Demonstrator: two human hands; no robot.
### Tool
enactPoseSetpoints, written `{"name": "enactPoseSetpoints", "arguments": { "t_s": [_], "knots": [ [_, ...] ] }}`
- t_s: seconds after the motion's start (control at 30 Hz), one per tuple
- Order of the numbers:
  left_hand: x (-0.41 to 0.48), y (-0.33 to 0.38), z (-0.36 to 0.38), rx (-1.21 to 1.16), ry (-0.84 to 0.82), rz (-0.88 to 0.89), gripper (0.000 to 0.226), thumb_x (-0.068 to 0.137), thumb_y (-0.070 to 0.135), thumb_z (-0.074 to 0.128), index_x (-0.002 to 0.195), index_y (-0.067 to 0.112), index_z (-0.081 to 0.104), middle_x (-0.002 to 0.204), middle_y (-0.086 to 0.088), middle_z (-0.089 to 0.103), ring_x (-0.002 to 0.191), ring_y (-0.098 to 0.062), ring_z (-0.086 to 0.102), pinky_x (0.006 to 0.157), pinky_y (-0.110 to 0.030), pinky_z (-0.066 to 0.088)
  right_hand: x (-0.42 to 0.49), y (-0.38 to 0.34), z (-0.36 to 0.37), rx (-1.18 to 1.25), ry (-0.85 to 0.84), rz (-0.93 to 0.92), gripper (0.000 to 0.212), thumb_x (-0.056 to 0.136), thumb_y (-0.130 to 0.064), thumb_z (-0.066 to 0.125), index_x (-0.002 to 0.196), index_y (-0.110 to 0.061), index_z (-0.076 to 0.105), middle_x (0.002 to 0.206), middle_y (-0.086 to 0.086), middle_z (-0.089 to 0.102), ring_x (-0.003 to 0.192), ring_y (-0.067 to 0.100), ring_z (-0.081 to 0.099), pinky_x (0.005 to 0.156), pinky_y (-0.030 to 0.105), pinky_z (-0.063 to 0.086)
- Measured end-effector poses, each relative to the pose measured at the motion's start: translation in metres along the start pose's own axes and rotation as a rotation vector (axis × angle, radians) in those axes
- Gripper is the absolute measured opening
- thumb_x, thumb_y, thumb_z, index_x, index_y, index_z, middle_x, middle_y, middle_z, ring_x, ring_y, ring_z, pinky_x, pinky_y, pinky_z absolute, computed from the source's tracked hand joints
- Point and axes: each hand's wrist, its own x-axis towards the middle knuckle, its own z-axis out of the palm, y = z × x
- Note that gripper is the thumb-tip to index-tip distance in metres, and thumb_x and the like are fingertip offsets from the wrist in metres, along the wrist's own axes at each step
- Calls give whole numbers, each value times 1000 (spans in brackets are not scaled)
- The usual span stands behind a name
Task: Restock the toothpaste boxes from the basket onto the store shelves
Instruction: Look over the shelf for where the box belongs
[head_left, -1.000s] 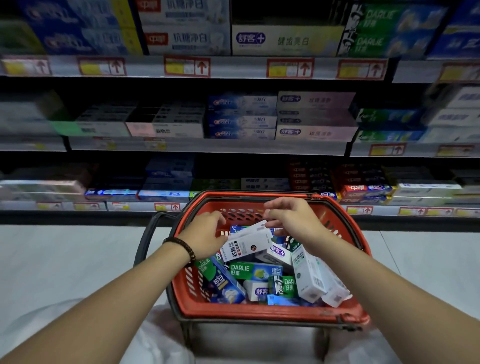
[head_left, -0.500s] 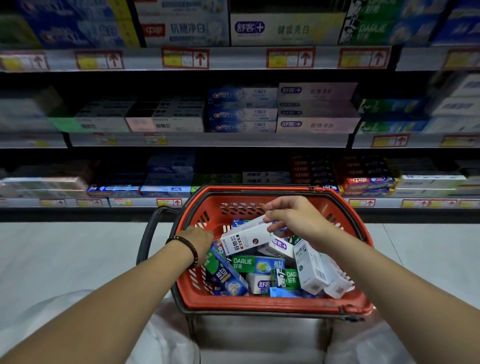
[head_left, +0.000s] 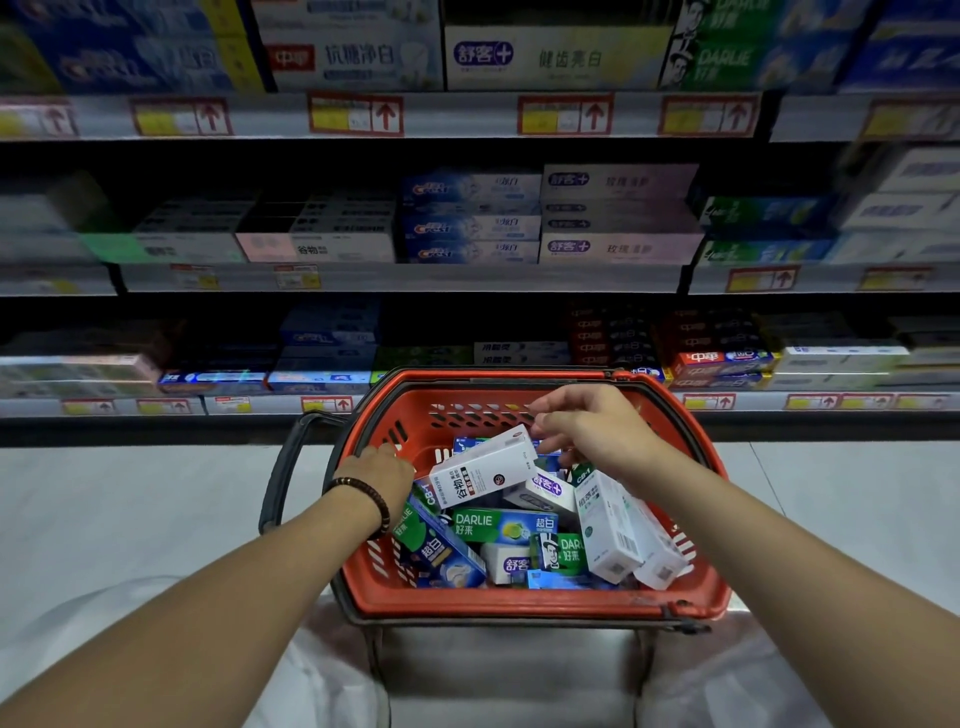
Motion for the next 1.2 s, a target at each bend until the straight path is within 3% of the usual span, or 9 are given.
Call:
{"name": "enactPoseSetpoints", "arguments": {
  "t_s": [0.1, 0.4, 0.6, 0.73, 0.87, 0.97, 1.03, 1.1, 1.2],
  "knots": [
    [2, -3, -4, -50, -38, 27, 52, 95, 27, 69, 140, 11, 49, 139, -13, 50, 129, -33, 52, 105, -46, 50, -1, 0, -3, 3, 18, -6, 13, 96, -4, 69, 106, -10, 75, 98, 13, 81, 77, 21, 74, 61, 30, 58],
    [0, -13, -29, -352, -115, 63, 42, 90, 35, 79, 124, 17, 63, 126, -3, 63, 112, -22, 61, 94, -34, 53, 2, 0, -6, -48, 29, -5, 12, 97, -7, 68, 106, -11, 76, 94, 9, 81, 76, 22, 77, 60, 33, 56],
    [-1, -32, -43, -674, -87, 79, 22, 91, 38, 78, 105, 24, 69, 101, 3, 70, 94, -16, 66, 81, -31, 54, 3, 1, -8, -50, 33, 3, 11, 97, -8, 69, 104, -13, 77, 94, 8, 81, 78, 24, 77, 64, 35, 56],
    [-6, -43, -54, -828, -69, 116, 21, 94, 43, 73, 106, 26, 70, 86, 7, 73, 76, -12, 60, 70, -30, 49, 2, -1, -9, -48, 37, 6, 11, 97, -7, 68, 102, -12, 77, 94, 9, 81, 79, 25, 76, 65, 36, 55],
    [-12, -43, -66, -957, 10, 148, 15, 98, 41, 68, 107, 29, 68, 97, -4, 76, 79, -17, 66, 77, -38, 56, 1, -4, -12, -38, 45, 6, 11, 99, -7, 67, 103, -12, 76, 93, 9, 81, 77, 24, 76, 64, 34, 55],
    [-15, -42, -73, -1045, 40, 152, 16, 100, 41, 65, 110, 29, 67, 99, -1, 77, 86, -21, 75, 87, -42, 60, 1, -6, -14, -32, 63, 7, 11, 100, -8, 66, 104, -12, 76, 93, 9, 81, 75, 22, 76, 67, 36, 56],
    [-15, -43, -76, -1131, 49, 150, 17, 101, 39, 64, 112, 27, 67, 97, 0, 77, 80, -21, 76, 77, -38, 63, 0, -8, -16, -14, 83, 5, 11, 100, -8, 66, 104, -11, 75, 94, 10, 81, 74, 21, 74, 68, 36, 55],
    [-15, -43, -78, -1186, 66, 156, 18, 102, 36, 62, 114, 23, 67, 91, 3, 76, 66, -10, 68, 60, -26, 52, 0, -9, -19, -5, 114, 3, 11, 100, -9, 66, 103, -12, 75, 95, 9, 81, 74, 19, 73, 66, 33, 55],
    [-17, -43, -82, -1293, 76, 161, 17, 104, 34, 60, 114, 23, 66, 99, -5, 76, 68, -10, 63, 53, -19, 44, 3, -9, -24, 0, 169, 3, 9, 98, -12, 68, 98, -16, 77, 97, 10, 81, 78, 17, 71, 66, 31, 53]
  ]
}}
